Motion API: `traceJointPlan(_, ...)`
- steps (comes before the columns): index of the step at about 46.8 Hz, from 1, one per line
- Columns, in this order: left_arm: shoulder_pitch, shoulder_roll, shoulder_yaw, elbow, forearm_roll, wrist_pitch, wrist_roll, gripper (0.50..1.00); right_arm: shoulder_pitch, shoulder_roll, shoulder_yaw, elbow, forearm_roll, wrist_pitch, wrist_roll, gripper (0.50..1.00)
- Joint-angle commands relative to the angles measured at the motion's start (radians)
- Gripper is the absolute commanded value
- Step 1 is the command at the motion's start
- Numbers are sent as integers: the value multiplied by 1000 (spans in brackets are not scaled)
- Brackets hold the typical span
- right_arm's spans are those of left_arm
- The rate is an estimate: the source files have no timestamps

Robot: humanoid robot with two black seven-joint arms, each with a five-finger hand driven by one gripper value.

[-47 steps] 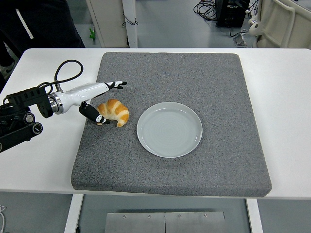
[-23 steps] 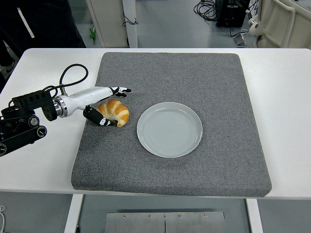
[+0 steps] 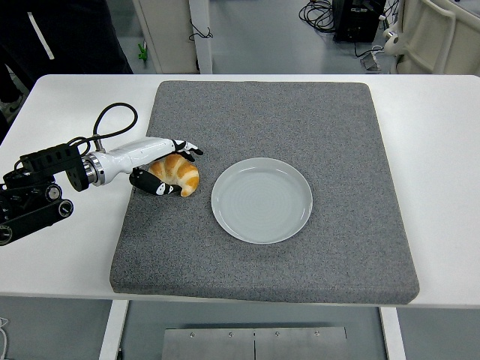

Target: Place the bread on the plate

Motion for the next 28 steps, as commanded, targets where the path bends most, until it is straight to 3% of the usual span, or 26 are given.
traceJointPlan(1, 0, 0, 11, 1, 0, 3, -12, 689, 0, 0, 0, 0, 0, 0, 0, 1000)
traceJointPlan(4, 0, 0, 12, 1, 0, 3, -17, 645, 0, 0, 0, 0, 0, 0, 0, 1000)
traceJointPlan(13, -8, 1, 12, 1, -1, 3, -18, 575, 0, 0, 0, 0, 0, 0, 0, 1000)
traceJointPlan(28, -106, 20, -20, 1, -18, -3, -47, 549, 0, 0, 0, 0, 0, 0, 0, 1000)
